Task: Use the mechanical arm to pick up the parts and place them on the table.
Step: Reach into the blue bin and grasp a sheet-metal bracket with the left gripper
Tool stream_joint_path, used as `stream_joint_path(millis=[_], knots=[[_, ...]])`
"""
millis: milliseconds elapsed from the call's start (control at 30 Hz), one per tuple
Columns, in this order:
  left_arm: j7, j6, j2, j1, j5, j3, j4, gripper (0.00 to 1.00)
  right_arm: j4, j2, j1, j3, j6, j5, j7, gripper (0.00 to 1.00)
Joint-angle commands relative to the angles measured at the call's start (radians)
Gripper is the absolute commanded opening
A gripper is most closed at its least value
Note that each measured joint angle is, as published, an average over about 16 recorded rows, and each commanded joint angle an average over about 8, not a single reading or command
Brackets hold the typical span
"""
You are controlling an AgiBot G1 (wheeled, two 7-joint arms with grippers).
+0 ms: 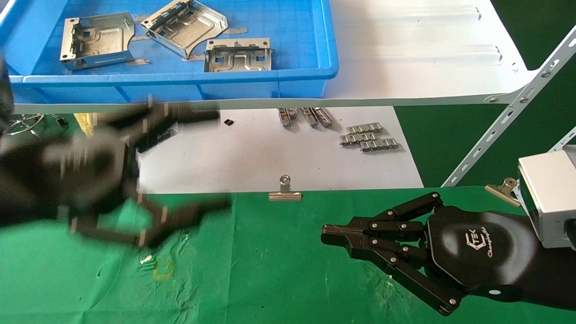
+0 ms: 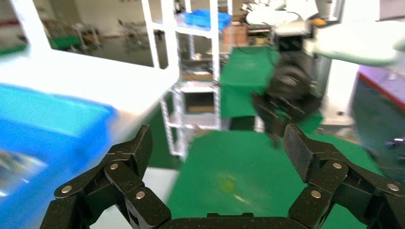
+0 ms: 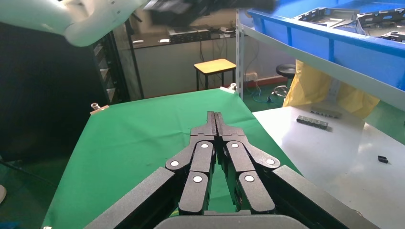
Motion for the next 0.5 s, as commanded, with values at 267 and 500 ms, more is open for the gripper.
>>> stream_joint_path(millis=[267, 500], knots=[[0.014, -0.063, 0.155, -0.303, 0.16, 0.074, 0.299, 1.0, 0.0, 0.0, 0.0, 0.0, 0.0, 0.0, 0.0, 0.01], [0.108, -0.13, 0.278, -0.526, 0.332, 0.155, 0.63, 1.0, 0.0, 0.0, 0.0, 0.0, 0.0, 0.0, 0.0, 0.78]])
